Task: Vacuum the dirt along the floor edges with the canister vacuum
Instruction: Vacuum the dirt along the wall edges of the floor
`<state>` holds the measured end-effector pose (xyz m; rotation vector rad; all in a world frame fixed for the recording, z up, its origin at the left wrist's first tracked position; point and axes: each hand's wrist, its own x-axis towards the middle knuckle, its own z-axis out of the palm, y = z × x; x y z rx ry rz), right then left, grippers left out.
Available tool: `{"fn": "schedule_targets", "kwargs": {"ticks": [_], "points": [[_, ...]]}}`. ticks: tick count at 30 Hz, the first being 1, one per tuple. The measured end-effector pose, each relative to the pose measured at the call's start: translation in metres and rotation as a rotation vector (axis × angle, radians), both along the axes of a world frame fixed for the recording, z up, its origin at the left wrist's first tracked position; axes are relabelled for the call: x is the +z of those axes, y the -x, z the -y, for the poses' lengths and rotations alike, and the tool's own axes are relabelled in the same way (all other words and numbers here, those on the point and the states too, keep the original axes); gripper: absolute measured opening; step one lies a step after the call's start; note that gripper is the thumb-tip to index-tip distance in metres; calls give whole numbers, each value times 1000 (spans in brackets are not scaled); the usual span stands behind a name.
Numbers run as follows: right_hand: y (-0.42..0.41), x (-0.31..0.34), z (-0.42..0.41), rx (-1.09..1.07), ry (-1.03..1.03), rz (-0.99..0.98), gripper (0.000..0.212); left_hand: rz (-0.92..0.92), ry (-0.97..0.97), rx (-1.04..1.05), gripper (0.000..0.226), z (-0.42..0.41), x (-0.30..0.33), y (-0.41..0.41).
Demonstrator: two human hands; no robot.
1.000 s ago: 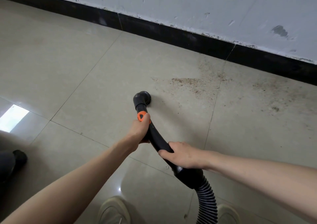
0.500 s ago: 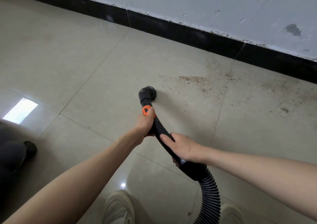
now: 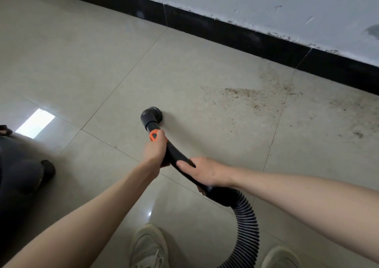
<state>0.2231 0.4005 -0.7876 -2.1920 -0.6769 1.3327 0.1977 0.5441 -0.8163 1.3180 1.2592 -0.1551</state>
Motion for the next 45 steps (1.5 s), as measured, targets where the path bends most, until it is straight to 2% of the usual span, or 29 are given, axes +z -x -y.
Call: {"fn": "schedule_targets", "kwargs": {"ticks": [4,9,12,20,27,37,45], "points": [[12,0,24,3,5,-20,48,43,44,-41,23,17,-5,14],[17,-5,45,-184,13,77,51,58,113,-197,25,34,1,-4],[10,-5,52,-229,53,158,53,70,151,-216,30,53,4,-22],[-17,4,52,-286,105,207,54,70,121,-270,36,64,5,-64],[-56,2,20,-333,70,174,55,71,20,-269,44,39,2,-105],[-62,-4,46,-371,-85,-105,39,48,-20,-349,47,37,-3,-122],[-51,-4,71,-496,-64,42,45,49,21,-493,52,71,-3,-137]]}}
